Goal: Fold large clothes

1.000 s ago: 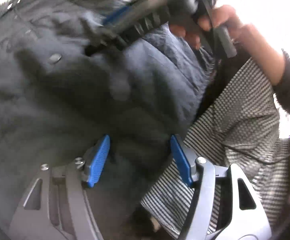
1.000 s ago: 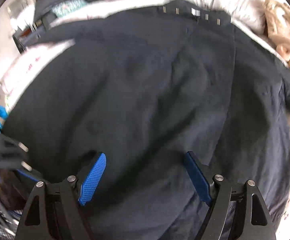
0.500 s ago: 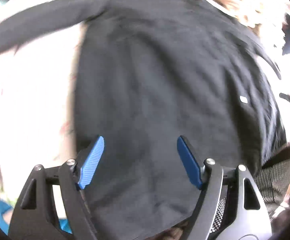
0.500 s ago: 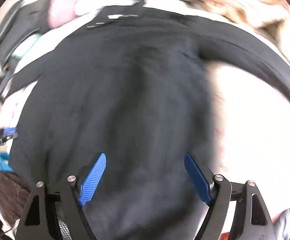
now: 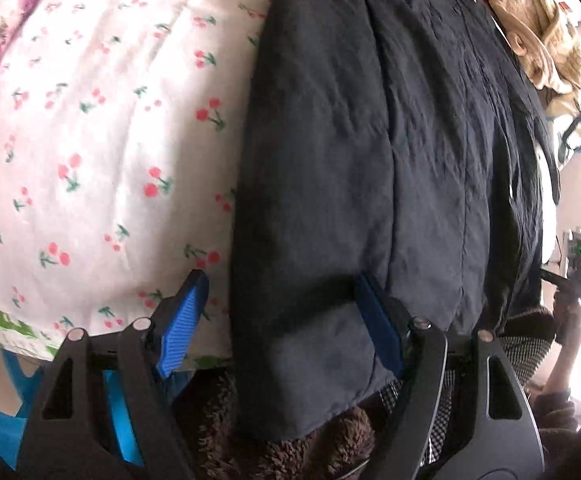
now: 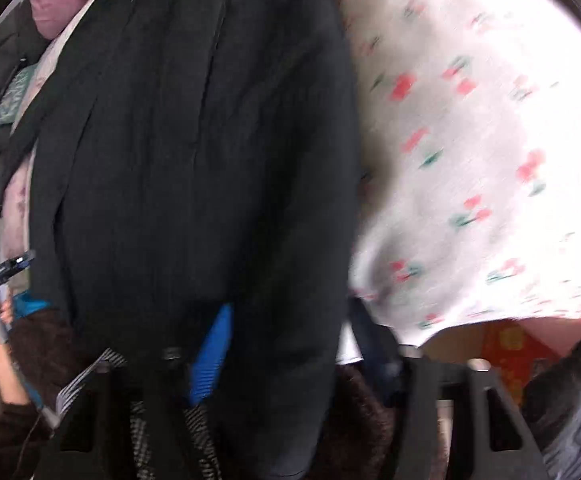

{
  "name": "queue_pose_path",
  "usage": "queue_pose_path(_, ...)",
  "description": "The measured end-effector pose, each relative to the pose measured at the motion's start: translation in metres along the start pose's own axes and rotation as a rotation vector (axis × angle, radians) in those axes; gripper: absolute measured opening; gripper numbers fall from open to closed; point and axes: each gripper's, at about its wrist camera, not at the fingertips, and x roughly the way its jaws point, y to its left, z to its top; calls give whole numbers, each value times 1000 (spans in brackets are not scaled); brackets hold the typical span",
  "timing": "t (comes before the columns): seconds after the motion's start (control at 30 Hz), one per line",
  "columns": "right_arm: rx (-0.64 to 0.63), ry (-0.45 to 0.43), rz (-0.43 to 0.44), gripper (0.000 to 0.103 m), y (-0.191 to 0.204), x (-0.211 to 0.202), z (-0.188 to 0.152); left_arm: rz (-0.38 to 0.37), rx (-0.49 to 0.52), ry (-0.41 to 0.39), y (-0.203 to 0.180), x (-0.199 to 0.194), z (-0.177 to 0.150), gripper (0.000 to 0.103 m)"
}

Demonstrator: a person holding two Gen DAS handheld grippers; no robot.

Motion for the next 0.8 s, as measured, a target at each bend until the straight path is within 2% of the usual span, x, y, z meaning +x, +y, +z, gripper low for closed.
queue_pose_path(0.03,-14,3,31,21,3,1,0,-25,14,11,-9,2,1,55)
queue_pose_path(0.07,-40,-18,21,13,8,-4,-1,-47,26,19,-15,1,-1,30)
queue_pose_path(0.1,-70,-41,4,8,14,-10,-3,-60,33,8,-20,-2,-3,10)
queue_pose_path(0.17,-128,-110,5,6,27,-33,-11,-43,58,-64,-32,-21,-9,9)
queue_pose_path(0.23,-188,-201,-20,5,38,-64,-23,-64,92,-141,-41,-42,-18,8)
queue_pose_path(0.27,-195,-219,-36,5,39,-74,-27,-55,99,-164,-40,-49,-23,8)
queue_pose_path(0.33,-180,-189,-105,5,35,-73,-28,31,101,-130,-33,-42,-27,8)
queue_pose_path(0.37,-166,-130,-168,5,31,-60,-25,83,100,-94,-30,-31,-27,8)
queue_pose_path(0.4,-162,-79,-199,5,28,-48,-23,154,104,-30,-26,-13,-27,8)
queue_pose_path(0.43,-153,-10,-230,6,25,-32,-20,183,99,42,-22,1,-26,8)
queue_pose_path(0.5,-116,3,-241,9,22,-26,-15,183,83,23,-23,-2,-22,10)
queue_pose_path(0.53,-97,-20,-231,9,22,-31,-12,188,92,-12,-26,-9,-22,11)
queue_pose_path(0.57,-86,-61,-217,12,22,-39,-10,205,110,-71,-28,-20,-24,17)
queue_pose_path(0.63,-74,-153,-223,14,26,-63,-7,232,123,-161,-32,-40,-26,40)
queue_pose_path(0.67,-73,-183,-228,15,37,-68,-2,225,118,-199,-33,-49,-25,63)
queue_pose_path(0.7,-74,-222,-226,16,42,-79,1,215,109,-231,-36,-56,-24,75)
queue_pose_path(0.77,-90,-304,-211,22,57,-100,8,189,70,-318,-35,-74,-16,76)
queue_pose_path(0.8,-104,-337,-199,36,67,-106,14,179,48,-347,-33,-79,-13,77)
